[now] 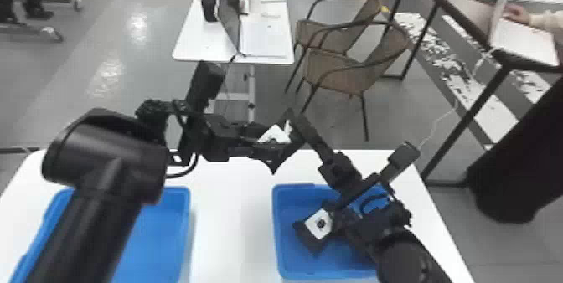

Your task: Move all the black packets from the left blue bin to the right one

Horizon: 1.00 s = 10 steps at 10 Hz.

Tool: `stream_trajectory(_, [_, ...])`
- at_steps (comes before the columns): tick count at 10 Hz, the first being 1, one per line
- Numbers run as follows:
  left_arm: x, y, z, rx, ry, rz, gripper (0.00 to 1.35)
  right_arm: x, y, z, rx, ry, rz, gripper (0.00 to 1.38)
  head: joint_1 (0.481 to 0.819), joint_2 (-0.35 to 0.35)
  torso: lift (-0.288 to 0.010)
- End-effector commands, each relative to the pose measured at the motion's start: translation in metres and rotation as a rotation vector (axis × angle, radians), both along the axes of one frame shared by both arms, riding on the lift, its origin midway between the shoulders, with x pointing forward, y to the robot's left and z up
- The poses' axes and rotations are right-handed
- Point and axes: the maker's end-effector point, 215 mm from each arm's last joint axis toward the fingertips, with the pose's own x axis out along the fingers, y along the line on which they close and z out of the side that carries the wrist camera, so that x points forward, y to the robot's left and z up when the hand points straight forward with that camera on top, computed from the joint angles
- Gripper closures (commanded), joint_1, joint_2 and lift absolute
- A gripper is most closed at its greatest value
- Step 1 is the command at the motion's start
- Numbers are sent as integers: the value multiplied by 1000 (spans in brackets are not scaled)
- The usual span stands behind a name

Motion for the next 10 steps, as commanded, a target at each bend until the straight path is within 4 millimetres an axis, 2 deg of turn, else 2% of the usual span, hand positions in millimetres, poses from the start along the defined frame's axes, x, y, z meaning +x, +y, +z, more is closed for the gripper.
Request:
stream_trajectory(1, [-3, 8, -6, -29, 21, 21, 464, 1, -13, -5, 10, 8, -35, 1273, 695, -136, 0])
stream_trajectory(3, [-8, 30, -12, -79, 47, 73, 367, 0, -52, -21, -18, 37, -115, 1273, 695, -142, 0])
stream_trajectory(4, [-9, 44, -17, -99, 63, 111, 367, -2, -72, -35, -40, 61, -150, 1273, 695, -152, 0])
stream_trajectory(6, [-14, 68, -14, -134, 66, 163, 367, -13, -98, -71, -41, 133, -199, 1273, 695, -166, 0])
stream_trajectory(10, [-20, 138, -4, -178, 59, 319, 367, -55, -113, -150, 25, 327, -264, 1273, 695, -144, 0])
